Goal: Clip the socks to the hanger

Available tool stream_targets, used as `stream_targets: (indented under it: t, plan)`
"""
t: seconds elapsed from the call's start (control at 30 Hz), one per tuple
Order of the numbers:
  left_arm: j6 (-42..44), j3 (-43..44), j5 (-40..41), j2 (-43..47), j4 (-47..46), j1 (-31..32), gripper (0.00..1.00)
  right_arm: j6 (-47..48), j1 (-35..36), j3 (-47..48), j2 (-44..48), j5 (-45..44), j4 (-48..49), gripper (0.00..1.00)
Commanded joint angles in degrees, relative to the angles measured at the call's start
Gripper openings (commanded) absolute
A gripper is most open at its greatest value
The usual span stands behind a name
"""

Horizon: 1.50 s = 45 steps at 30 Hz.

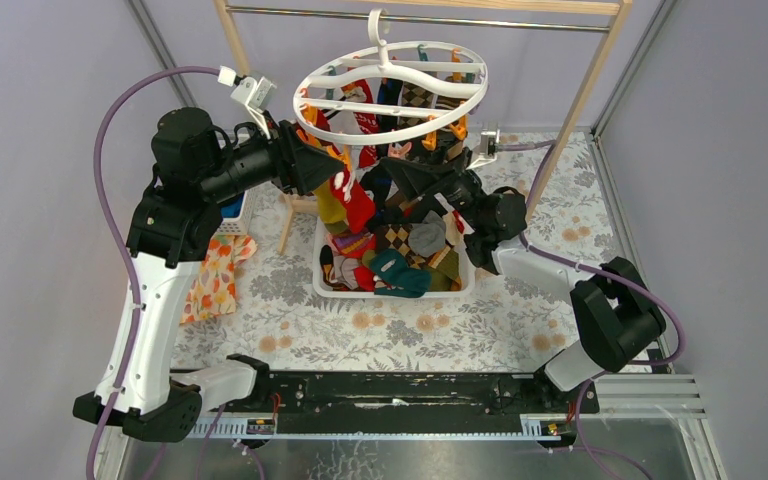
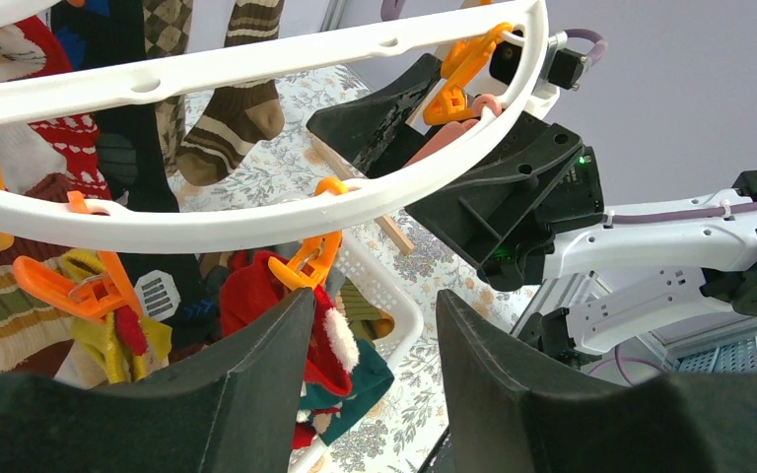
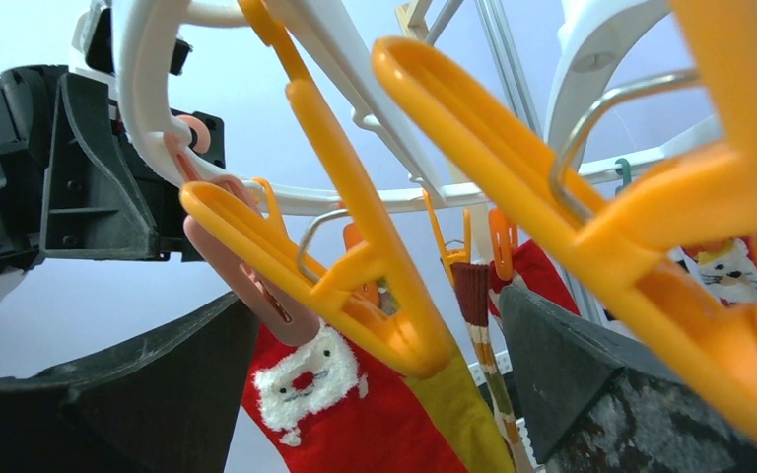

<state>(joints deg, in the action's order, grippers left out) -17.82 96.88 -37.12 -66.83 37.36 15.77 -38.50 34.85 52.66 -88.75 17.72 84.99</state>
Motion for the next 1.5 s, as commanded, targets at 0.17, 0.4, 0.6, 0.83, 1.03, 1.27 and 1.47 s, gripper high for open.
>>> stream_targets:
  t: [0.17, 0.4, 0.6, 0.83, 1.03, 1.27, 1.47]
  plan:
    - [0.2, 2.8, 0.3, 0.6, 1.0, 0.4, 0.6, -0.1, -0.4, 3.8, -0.1, 4.0, 3.2, 0.7]
    - [0.9, 4.4, 0.7, 0.3, 2.6, 0.4, 0.6, -0.3, -0.2, 2.9, 2.0, 4.1, 2.0, 0.38]
    - [0.1, 3.9, 2.3, 0.6, 2.4, 0.4, 0.62, 2.6, 1.3, 4.0, 4.0, 4.2, -3.5, 0.2]
    - [0.3, 2.6, 3.9, 1.2, 2.0, 0.4, 0.65, 11.4, 6.4, 2.0, 7.5, -2.9, -9.8, 0.25]
    - [0.7, 0.3, 3.0, 2.3, 1.0, 0.4, 0.65, 11.4, 8.0, 0.5, 7.1, -5.2, -7.8, 0.39]
    - [0.9, -0.9, 0.2, 2.7, 1.0, 0.4, 0.69, 9.0, 8.2, -3.1, 6.4, -7.4, -3.1, 0.54]
    - [1.1, -4.7, 0.3, 3.3, 0.9, 0.3, 0.72, 6.6, 8.4, -6.4, 6.7, -10.6, 0.4, 0.75]
